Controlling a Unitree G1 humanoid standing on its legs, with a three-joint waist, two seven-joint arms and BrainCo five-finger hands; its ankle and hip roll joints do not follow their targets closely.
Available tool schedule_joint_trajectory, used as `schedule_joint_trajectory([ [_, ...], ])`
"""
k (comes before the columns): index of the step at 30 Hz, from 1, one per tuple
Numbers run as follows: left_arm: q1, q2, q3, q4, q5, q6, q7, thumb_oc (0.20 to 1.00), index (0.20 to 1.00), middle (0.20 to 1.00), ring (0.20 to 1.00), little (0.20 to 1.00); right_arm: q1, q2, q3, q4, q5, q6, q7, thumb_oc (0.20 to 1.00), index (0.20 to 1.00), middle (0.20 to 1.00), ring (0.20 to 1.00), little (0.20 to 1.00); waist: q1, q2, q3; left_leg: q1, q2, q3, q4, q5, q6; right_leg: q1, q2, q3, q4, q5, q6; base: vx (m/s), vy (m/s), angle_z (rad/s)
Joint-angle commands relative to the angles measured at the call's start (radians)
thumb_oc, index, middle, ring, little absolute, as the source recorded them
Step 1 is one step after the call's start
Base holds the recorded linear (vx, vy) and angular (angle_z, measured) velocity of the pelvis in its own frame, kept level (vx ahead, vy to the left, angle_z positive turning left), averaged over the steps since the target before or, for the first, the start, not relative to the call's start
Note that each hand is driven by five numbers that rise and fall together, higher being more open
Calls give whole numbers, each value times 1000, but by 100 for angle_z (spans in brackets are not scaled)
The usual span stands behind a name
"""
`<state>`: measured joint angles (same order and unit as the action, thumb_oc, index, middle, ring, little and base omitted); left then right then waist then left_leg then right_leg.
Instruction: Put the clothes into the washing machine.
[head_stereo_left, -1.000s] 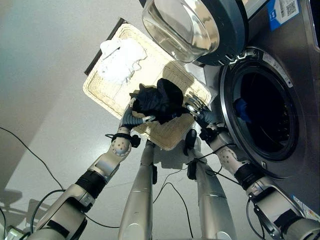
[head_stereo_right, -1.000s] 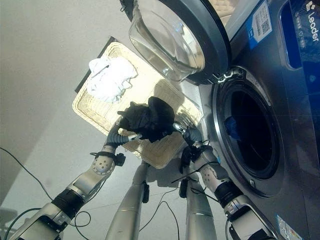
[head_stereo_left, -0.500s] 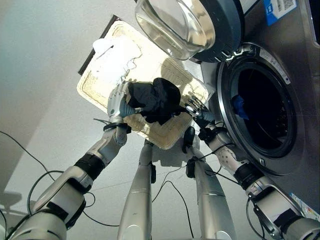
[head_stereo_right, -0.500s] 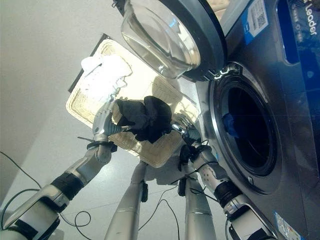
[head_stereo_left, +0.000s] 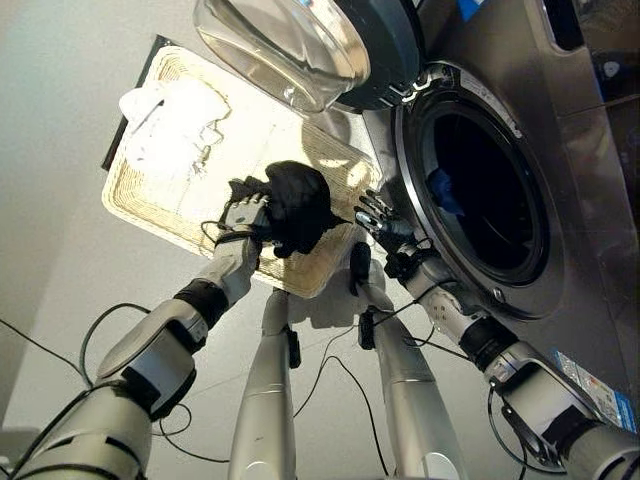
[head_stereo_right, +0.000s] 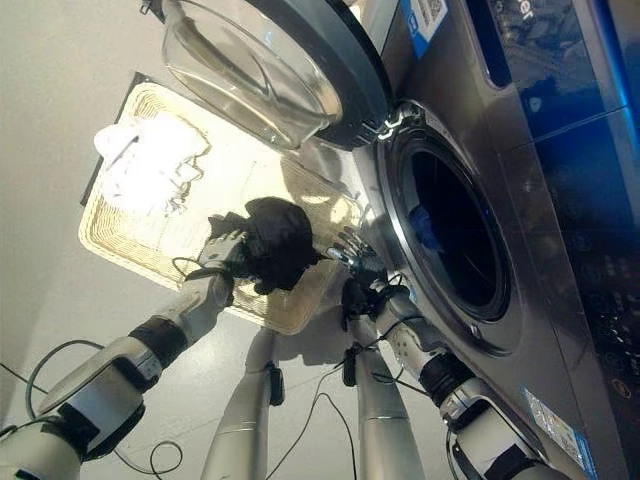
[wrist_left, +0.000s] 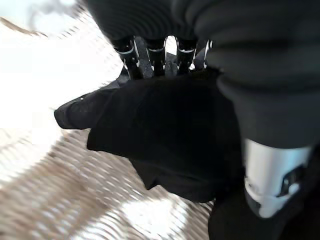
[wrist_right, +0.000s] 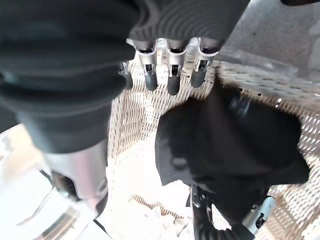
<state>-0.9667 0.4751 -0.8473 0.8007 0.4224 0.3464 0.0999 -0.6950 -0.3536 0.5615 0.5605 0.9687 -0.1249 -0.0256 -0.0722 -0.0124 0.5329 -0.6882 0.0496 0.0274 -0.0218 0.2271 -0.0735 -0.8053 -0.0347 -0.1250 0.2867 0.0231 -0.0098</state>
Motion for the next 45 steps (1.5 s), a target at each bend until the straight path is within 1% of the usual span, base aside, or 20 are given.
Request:
schedule_joint_trajectory([
  [1, -17, -25, -4, 43, 111, 15, -56, 1000, 1000, 1000, 1000, 1000, -16, 66, -10, -13, 24, -33, 21, 1000, 1000, 1000, 1000, 1000, -2, -73, -13, 9, -69, 74, 24, -36, -14, 74, 20, -13, -225, 198, 129, 12, -3, -6],
  [6, -39, -43, -35, 92, 153, 46, -112, 1000, 1000, 1000, 1000, 1000, -30, 87, -5, 0, 32, -43, 27, 1000, 1000, 1000, 1000, 1000, -7, -84, -13, 4, -65, 76, 25, -37, -16, 71, 20, -12, -226, 200, 132, 2, -1, -1],
  [7, -42, -45, -40, 104, 101, 41, -107, 454, 454, 454, 454, 454, -31, 93, 0, 1, 38, -50, 28, 1000, 1000, 1000, 1000, 1000, -9, -88, -13, 1, -63, 76, 25, -37, -17, 68, 19, -11, -227, 202, 134, 0, 0, 0],
  [8, -40, -59, -35, 116, -7, 23, -55, 200, 200, 200, 200, 200, -33, 103, 8, -3, 41, -58, 20, 1000, 1000, 1000, 1000, 1000, -10, -92, -13, -2, -62, 77, 25, -36, -17, 66, 20, -12, -228, 202, 134, 0, 0, 0],
  [9, -28, -92, 17, 115, -245, -18, 49, 200, 200, 200, 200, 200, -33, 119, 13, -9, 39, -65, 11, 1000, 1000, 1000, 1000, 1000, -12, -99, -13, -8, -62, 76, 26, -37, -16, 61, 23, -9, -227, 202, 134, 0, 0, 0],
  [10, -25, -100, 36, 115, -329, -43, 70, 200, 200, 200, 200, 200, -33, 124, 13, -11, 36, -67, 8, 1000, 1000, 1000, 1000, 1000, -12, -101, -13, -10, -63, 75, 26, -37, -15, 60, 23, -8, -228, 202, 134, 0, 0, 0],
  [12, -16, -115, 73, 112, -404, -70, 87, 200, 200, 200, 200, 200, -32, 130, 10, -16, 31, -65, 3, 1000, 1000, 1000, 1000, 1000, -11, -103, -13, -10, -64, 73, 23, -37, -14, 60, 25, -7, -229, 201, 133, 0, 0, 0],
  [13, -7, -127, 106, 111, -500, -115, 114, 200, 200, 200, 200, 200, -30, 136, 3, -17, 25, -65, 0, 1000, 1000, 1000, 1000, 1000, -10, -105, -13, -10, -65, 70, 22, -38, -14, 60, 26, -7, -230, 200, 133, 0, 0, 0],
  [16, -7, -127, 106, 111, -500, -115, 114, 200, 200, 200, 200, 200, -30, 136, 3, -17, 25, -65, 0, 1000, 1000, 1000, 1000, 1000, -10, -105, -13, -10, -65, 70, 22, -38, -14, 60, 26, -7, -230, 200, 133, 0, 0, 0],
  [17, 26, -162, 182, 93, -642, -201, 167, 200, 200, 200, 200, 200, -19, 148, -6, -20, 11, -70, -4, 1000, 1000, 1000, 1000, 1000, -8, -106, -13, -6, -66, 65, 16, -40, -12, 63, 27, -6, -232, 197, 132, 0, 0, 0],
  [18, 26, -162, 182, 93, -642, -201, 167, 200, 200, 200, 200, 200, -19, 148, -6, -20, 11, -70, -4, 1000, 1000, 1000, 1000, 1000, -8, -106, -13, -6, -66, 65, 16, -40, -12, 63, 27, -6, -232, 197, 132, -24, -83, 0],
  [19, 135, -231, 306, 5, -873, -396, 292, 200, 200, 200, 200, 200, 25, 170, -28, -82, -26, -75, -65, 1000, 1000, 1000, 1000, 1000, 8, -106, -13, -7, -75, 46, 24, -45, -8, 69, 22, -16, -229, 195, 130, -23, -74, 1],
  [22, 142, -235, 312, -1, -884, -411, 296, 200, 200, 200, 200, 200, 29, 170, -31, -87, -30, -75, -68, 1000, 1000, 1000, 1000, 1000, 9, -106, -13, -6, -75, 45, 24, -45, -8, 70, 21, -18, -229, 195, 130, -15, -42, 8],
  [23, 200, -260, 342, -55, -914, -522, 300, 200, 200, 200, 200, 200, 59, 172, -45, -121, -58, -75, -91, 1000, 1000, 1000, 1000, 1000, 18, -105, -13, -4, -79, 34, 29, -49, -4, 76, 15, -27, -229, 195, 130, -28, -68, 21],
  [24, 229, -267, 348, -87, -913, -575, 298, 200, 200, 200, 200, 200, 75, 168, -52, -136, -67, -77, -99, 1000, 1000, 1000, 1000, 1000, 24, -103, -13, -1, -82, 28, 29, -49, -2, 80, 11, -33, -231, 197, 131, -28, -65, 16],
  [25, 233, -268, 348, -92, -912, -585, 298, 200, 200, 200, 200, 200, 78, 168, -53, -139, -68, -77, -100, 1000, 1000, 1000, 1000, 1000, 25, -102, -13, -1, -83, 27, 29, -49, -1, 81, 10, -34, -231, 197, 131, -15, -32, 12],
  [26, 260, -272, 352, -127, -902, -627, 300, 200, 200, 200, 200, 200, 97, 160, -61, -152, -76, -80, -102, 1000, 1000, 1000, 1000, 1000, 30, -98, -13, 2, -85, 22, 30, -52, 1, 83, 4, -39, -232, 198, 132, -7, -11, 6],
  [32, 316, -270, 357, -198, -893, -688, 246, 200, 200, 200, 200, 200, 129, 140, -92, -173, -94, -85, -98, 1000, 1000, 1000, 1000, 1000, 44, -85, -13, 7, -98, 2, 41, -61, 8, 88, -6, -50, -229, 200, 134, -15, -5, 8],
  [38, 365, -253, 366, -257, -986, -743, 171, 200, 200, 200, 200, 200, 143, 115, -116, -179, -94, -83, -83, 1000, 1000, 1000, 1000, 1000, 58, -71, -13, 17, -105, -7, 51, -68, 12, 100, -17, -63, -228, 197, 135, -14, 11, 10],
  [45, 412, -232, 371, -324, -1028, -803, 80, 200, 200, 200, 200, 200, 157, 94, -130, -196, -130, -91, -78, 1000, 1000, 1000, 1000, 1000, 73, -61, -13, 28, -112, -16, 65, -78, 18, 112, -27, -76, -221, 192, 134, -16, 18, 7],
])
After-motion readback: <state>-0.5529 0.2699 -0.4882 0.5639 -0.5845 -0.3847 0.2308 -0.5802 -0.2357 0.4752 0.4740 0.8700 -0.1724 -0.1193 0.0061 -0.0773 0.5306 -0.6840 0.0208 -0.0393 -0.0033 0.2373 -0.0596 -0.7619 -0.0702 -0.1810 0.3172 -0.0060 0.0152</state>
